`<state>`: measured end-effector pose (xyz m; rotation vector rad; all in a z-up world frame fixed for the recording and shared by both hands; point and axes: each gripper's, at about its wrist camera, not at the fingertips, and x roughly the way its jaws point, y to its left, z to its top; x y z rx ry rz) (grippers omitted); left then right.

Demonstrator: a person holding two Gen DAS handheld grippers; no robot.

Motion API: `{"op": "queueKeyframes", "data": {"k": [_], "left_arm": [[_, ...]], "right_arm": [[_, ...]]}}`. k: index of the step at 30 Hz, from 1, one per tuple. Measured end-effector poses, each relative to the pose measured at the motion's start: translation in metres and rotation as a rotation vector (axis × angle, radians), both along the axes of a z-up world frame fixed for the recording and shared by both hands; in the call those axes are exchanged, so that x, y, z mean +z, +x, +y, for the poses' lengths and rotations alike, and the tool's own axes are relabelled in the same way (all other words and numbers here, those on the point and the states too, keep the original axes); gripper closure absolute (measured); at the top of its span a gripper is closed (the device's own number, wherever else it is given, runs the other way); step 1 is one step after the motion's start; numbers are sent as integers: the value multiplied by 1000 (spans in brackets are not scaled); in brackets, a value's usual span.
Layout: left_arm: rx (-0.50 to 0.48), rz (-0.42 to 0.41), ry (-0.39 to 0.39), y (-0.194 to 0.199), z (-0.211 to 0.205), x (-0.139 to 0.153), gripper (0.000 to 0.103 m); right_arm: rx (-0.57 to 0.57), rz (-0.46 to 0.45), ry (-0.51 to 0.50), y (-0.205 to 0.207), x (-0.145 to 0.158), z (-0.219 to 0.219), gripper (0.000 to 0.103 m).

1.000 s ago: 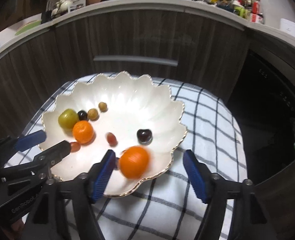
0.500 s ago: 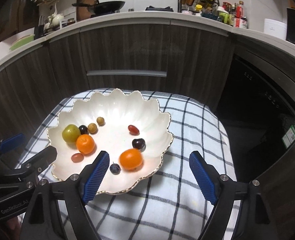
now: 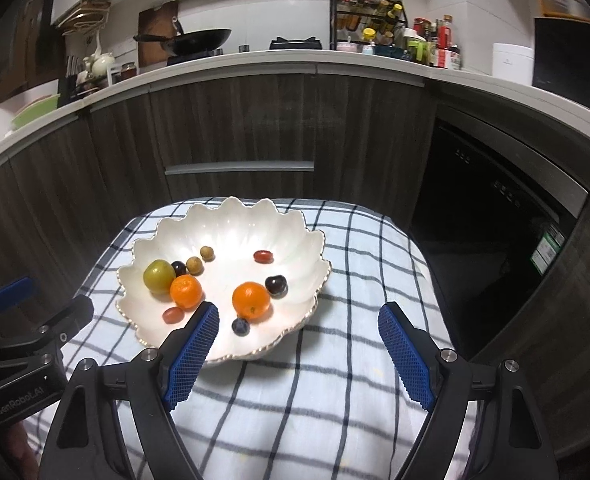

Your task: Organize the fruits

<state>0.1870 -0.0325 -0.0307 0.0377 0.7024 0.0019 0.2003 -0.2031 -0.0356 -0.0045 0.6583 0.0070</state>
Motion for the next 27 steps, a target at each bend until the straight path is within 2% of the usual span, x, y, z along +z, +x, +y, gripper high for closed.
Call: {"op": "queueKeyframes", "data": {"k": [8,27], "left_arm": [[-9,8,-9,-35,5,3,7],[-14,36,-35,-118,21,-3,7]], "right_arm": [[-44,-6,34,-42,5,-3,20],[-50,22,49,-127,1,4,20]]}}
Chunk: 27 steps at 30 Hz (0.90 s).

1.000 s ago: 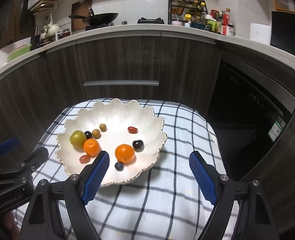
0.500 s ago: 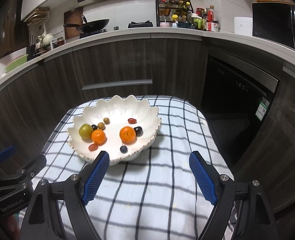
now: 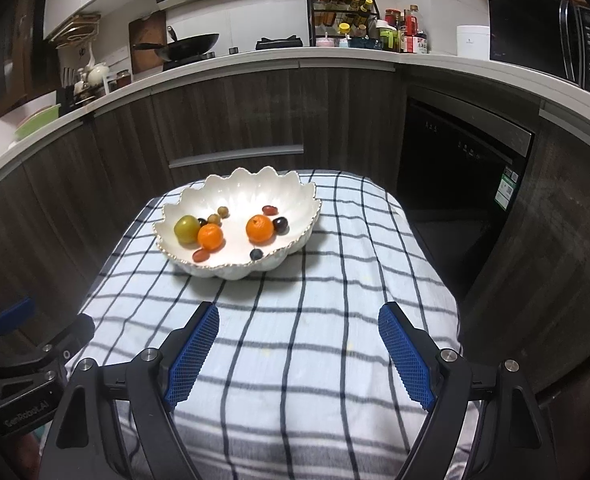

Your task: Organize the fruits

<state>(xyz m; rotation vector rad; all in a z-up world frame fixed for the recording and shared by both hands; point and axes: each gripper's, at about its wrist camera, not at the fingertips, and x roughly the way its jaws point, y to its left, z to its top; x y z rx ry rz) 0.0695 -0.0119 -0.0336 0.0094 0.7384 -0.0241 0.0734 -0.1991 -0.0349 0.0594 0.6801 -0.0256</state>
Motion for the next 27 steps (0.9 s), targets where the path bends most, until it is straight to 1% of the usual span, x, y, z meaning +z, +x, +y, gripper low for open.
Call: {"op": "queueKeyframes", "data": {"k": [10,14,27], "left_arm": [[20,-5,-15,-24,10,1,7],[24,-33,-11,-33,10,5,7],[28,-46,-19,-37,14,9,7]], "right_arm": [[16,-31,-17,-27,8,9,20],[4,-31,-12,-35,9,7,20],[-9,-60,-33,-47,16,6,20]]}}
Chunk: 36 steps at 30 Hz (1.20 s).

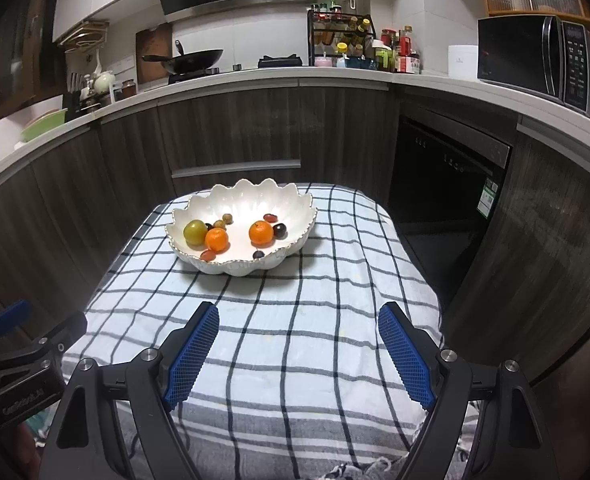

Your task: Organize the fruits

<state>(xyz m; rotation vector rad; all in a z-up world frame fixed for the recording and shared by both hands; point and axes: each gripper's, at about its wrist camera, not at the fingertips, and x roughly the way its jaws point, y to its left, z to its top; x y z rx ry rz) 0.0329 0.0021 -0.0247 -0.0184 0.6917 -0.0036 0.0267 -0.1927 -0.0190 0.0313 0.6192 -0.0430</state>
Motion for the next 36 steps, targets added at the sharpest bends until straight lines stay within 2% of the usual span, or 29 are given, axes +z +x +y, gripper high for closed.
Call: {"op": "queueKeyframes", "data": {"k": [36], "left_arm": [[-1,-1,9,0,-3,-3,7]], "right_arm": [[4,-4,10,-1,-1,3,20]]}}
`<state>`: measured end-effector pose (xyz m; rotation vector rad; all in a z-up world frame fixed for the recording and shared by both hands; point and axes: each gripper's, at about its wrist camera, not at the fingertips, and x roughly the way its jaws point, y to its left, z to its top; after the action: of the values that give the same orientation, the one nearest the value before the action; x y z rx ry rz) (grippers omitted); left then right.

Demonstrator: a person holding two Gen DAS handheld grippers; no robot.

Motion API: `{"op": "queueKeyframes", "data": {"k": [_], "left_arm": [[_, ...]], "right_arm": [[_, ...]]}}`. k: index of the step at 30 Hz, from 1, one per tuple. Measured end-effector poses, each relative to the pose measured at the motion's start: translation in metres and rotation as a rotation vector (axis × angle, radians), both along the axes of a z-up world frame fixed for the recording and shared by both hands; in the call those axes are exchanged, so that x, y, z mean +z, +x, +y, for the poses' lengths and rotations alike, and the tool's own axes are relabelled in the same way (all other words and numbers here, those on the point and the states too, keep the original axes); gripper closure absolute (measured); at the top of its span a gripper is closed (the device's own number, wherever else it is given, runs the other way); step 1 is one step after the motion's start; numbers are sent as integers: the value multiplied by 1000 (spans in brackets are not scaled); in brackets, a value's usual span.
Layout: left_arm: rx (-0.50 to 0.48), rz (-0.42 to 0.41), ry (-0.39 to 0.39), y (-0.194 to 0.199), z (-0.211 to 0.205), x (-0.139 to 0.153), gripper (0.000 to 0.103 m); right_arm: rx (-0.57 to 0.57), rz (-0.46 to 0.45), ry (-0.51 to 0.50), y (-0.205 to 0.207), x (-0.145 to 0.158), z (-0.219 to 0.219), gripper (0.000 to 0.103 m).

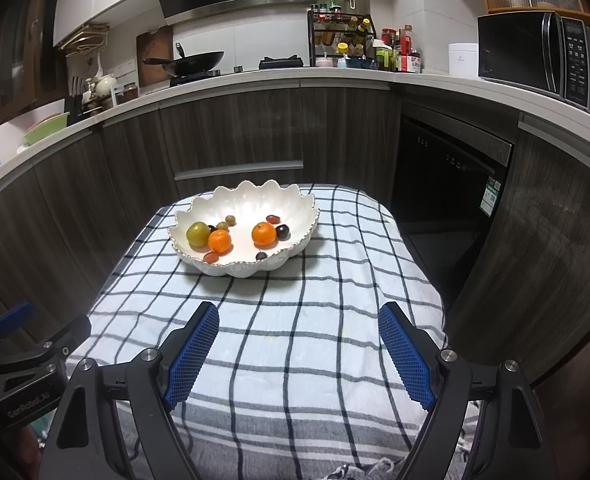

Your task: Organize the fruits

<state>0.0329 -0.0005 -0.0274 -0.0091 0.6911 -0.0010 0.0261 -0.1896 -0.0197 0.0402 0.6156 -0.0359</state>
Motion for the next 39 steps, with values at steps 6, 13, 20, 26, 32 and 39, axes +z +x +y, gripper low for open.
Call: {"op": "queueKeyframes", "data": {"k": [6,13,20,26,32,39], "left_arm": [[0,-14,3,1,1,2,7],[5,-21,8,0,2,5,7],[11,-23,14,-1,2,6,7],[12,-21,13,-1,4,6,7],[16,-13,13,-1,6,5,7],[21,-13,10,-1,3,4,7]], "right_arm": [[-3,-15,-1,-2,2,1,20],[0,-16,3,-2,2,1,20],[0,-16,3,-2,2,1,20],[-1,-15,8,-2,2,-1,20],[0,-12,8,-2,1,-1,20],[0,-12,9,-2,1,-1,20]]}}
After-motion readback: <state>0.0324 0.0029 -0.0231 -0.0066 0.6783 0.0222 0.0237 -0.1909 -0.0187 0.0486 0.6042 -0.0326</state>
